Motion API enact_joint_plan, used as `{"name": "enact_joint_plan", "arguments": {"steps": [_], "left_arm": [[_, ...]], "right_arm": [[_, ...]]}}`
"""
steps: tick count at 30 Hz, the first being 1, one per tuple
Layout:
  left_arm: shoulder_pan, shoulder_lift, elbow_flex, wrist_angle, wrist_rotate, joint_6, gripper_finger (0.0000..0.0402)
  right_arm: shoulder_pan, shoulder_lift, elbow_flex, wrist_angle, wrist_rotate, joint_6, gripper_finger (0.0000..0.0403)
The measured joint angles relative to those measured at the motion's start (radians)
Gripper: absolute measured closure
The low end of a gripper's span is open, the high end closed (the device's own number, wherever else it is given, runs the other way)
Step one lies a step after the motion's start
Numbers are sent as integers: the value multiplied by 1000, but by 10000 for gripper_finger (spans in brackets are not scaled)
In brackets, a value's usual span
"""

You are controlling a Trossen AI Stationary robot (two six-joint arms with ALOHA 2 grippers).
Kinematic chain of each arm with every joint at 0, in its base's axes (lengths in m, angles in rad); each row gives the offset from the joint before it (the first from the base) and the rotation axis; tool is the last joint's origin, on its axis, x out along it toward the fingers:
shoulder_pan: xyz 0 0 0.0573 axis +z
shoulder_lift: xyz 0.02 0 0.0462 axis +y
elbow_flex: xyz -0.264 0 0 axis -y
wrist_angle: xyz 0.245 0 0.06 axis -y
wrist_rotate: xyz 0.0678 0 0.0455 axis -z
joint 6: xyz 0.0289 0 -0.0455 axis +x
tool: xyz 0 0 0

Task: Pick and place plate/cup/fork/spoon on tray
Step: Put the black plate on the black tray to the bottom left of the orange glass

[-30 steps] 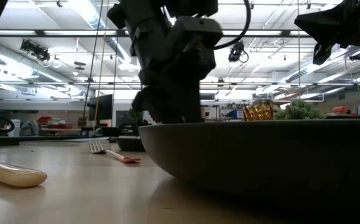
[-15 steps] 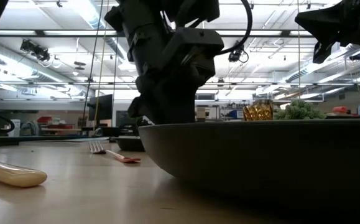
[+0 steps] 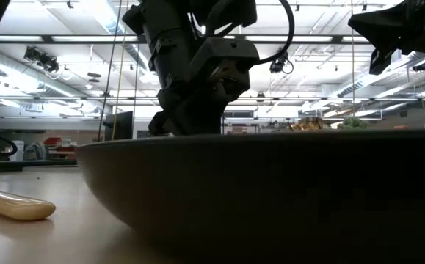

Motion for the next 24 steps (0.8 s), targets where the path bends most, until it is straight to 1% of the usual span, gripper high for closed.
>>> {"name": "enact_joint_plan", "arguments": {"steps": [6,12,14,16,19,24], "left_arm": [[33,-18,16,-17,-3,15,388],[74,-18,105,-77,63,76,386],[98,-18,134,-122,83,107,386],[129,-18,164,-170,82,146,387],[192,-18,186,-191,82,192,387],[326,-18,193,-199,135,255,387]], "right_arm": [[0,0,0,0,0,0,369],[0,0,0,0,0,0,369],[0,0,0,0,0,0,369],[0,0,0,0,0,0,369],[0,0,0,0,0,0,369],[0,0,0,0,0,0,369]]}}
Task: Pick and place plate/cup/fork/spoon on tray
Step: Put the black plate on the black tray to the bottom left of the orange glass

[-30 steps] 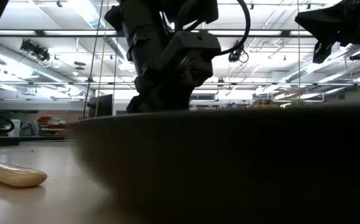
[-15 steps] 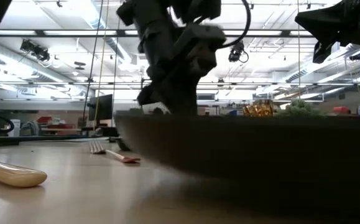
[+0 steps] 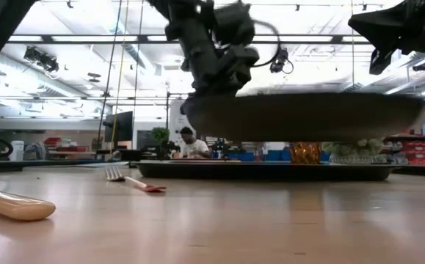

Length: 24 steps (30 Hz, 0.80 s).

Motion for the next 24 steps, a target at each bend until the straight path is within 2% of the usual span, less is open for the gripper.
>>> {"name": "enact_joint_plan", "arguments": {"steps": [7,13,18,24], "left_arm": [[189,8,0,11,-1,55,387],[308,9,0,43,-1,76,386],[361,9,0,54,-3,78,386],[376,52,0,91,-14,83,386]], "right_arm": [[0,0,0,0,0,0,369],[0,0,0,0,0,0,369],[0,0,0,0,0,0,369],[0,0,0,0,0,0,369]]}}
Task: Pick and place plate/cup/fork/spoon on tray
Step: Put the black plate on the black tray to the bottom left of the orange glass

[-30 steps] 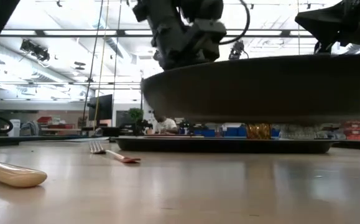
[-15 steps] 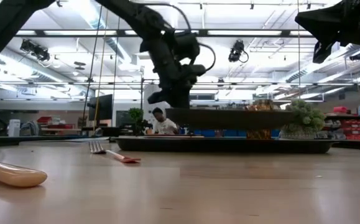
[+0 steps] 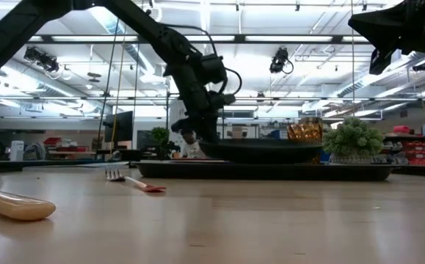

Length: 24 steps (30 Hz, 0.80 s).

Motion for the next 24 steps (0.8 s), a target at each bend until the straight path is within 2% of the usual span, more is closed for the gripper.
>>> {"name": "enact_joint_plan", "arguments": {"steps": [11,24], "left_arm": [[11,94,0,64,28,-18,386],[10,96,1,120,-2,-35,386]], "right_arm": [[0,0,0,3,7,0,369],[0,0,0,3,8,0,369]]}}
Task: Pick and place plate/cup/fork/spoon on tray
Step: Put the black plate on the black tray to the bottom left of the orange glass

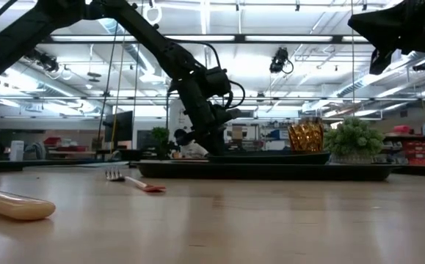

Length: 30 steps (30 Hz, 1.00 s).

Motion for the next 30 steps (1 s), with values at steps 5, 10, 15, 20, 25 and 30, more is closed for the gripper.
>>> {"name": "enact_joint_plan", "arguments": {"steps": [5,10,15,20,25,30], "left_arm": [[0,0,0,0,0,1,386],[-2,-1,0,-2,-3,-5,374],[-3,-1,0,-14,-6,-14,329],[-8,-1,41,-102,19,14,294],[-40,-3,147,-285,18,76,286],[-90,-3,250,-447,-111,163,286]], "right_arm": [[0,0,0,0,0,0,369],[0,0,0,0,0,0,369],[0,0,0,0,0,0,369],[0,0,0,0,0,0,369],[0,0,0,0,0,0,369],[0,0,0,0,0,0,369]]}}
